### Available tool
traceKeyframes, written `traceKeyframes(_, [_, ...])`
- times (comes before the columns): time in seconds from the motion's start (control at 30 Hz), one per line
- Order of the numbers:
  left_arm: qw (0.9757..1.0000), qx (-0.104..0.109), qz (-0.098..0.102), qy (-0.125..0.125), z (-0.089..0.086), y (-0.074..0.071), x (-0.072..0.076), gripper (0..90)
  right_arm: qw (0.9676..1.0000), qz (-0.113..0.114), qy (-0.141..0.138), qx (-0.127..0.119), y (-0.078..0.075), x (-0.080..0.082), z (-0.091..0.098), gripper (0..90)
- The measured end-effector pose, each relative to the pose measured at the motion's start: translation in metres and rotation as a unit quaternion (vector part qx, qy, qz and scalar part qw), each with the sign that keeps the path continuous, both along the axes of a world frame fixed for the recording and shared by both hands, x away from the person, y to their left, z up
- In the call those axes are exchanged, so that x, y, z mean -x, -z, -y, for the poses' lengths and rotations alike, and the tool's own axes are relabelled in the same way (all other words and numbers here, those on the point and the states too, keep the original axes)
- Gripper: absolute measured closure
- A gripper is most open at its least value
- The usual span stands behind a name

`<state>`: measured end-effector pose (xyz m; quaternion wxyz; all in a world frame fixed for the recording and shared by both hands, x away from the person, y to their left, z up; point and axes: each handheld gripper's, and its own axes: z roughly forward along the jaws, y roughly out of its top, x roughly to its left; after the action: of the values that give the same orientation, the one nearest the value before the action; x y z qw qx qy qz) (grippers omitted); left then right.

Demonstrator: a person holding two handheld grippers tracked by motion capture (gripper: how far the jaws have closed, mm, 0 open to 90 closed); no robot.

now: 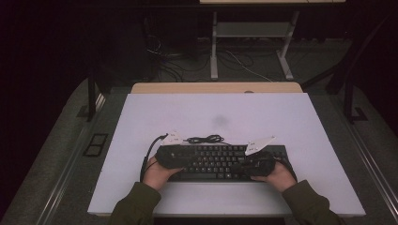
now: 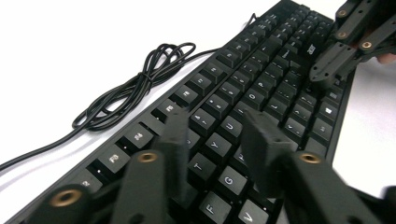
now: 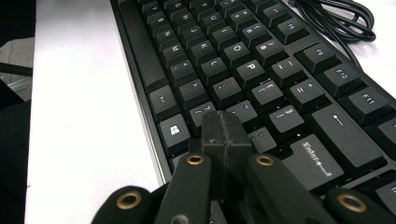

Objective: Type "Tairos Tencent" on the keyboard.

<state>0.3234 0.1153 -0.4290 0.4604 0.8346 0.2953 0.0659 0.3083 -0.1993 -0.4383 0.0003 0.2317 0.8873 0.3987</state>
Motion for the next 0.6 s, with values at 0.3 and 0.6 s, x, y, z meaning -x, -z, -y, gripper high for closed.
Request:
traceKeyframes(0.3, [0.9998, -0.017, -0.005, 0.0, 0.001, -0.0013, -0.0029, 88.7, 1.0, -0.001, -0.001, -0.001, 0.0001, -0.0004, 0.0002, 89.6])
traceKeyframes(0.6, [0.9992, -0.036, -0.018, 0.002, 0.0024, 0.0026, -0.0039, 88.9, 1.0, 0.0, -0.003, 0.0, 0.0001, -0.0004, 0.0002, 89.6])
